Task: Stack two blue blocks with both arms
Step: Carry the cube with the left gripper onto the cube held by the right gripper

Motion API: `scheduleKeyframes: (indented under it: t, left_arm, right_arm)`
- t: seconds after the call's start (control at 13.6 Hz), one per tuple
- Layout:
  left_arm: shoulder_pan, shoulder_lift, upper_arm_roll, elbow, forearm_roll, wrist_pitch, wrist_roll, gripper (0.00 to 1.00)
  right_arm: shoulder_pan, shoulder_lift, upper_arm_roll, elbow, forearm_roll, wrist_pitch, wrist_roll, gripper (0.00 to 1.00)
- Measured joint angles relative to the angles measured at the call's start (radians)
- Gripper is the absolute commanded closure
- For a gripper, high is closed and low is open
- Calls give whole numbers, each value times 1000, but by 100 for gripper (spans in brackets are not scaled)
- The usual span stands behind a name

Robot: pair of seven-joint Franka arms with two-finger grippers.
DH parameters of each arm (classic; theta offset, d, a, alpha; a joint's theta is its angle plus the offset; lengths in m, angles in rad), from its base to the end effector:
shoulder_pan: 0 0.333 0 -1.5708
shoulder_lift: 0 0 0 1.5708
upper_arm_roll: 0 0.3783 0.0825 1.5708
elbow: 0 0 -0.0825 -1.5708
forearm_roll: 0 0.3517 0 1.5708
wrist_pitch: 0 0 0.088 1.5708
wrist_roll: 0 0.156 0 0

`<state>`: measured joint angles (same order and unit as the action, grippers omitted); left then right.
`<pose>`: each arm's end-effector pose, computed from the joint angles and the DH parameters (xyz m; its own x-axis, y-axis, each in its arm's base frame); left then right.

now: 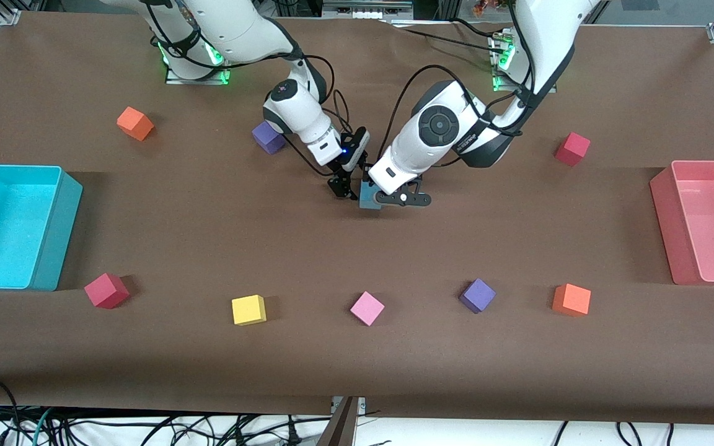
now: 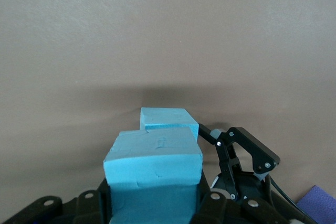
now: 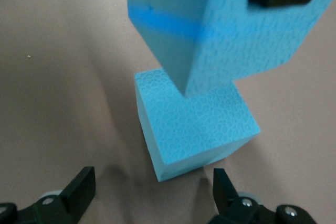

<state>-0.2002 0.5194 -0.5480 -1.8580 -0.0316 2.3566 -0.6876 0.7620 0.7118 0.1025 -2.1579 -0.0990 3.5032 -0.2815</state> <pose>0.4974 -0.4186 0.3095 0.9887 0.0092 -0.1497 0.0455 -0.9696 0.2406 0.4138 0.4973 0.1781 0.2521 0.7707 0.5852 0.9099 -0.3947 0.1278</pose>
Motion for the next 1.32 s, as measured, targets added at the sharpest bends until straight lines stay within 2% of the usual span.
scheduleKeyframes:
  t: [0.44,0.51,0.59,0.73,1.32]
  left_arm:
    - [-20,49,0,5,0,41,0,76]
    - [-21,49,0,5,0,41,0,66]
    - [-21,49,0,5,0,41,0,52]
    - [-22,49,0,5,0,41,0,0]
    - [-22,50,1,12,0,41,0,0]
  right_arm:
    - [-1,0,0,-3,0,3,0,1]
    - [-1,0,0,-3,0,3,0,1]
    - [-1,0,0,-3,0,3,0,1]
    - [-1,0,0,-3,0,3,0,1]
    - [-1,0,0,-3,0,4,0,1]
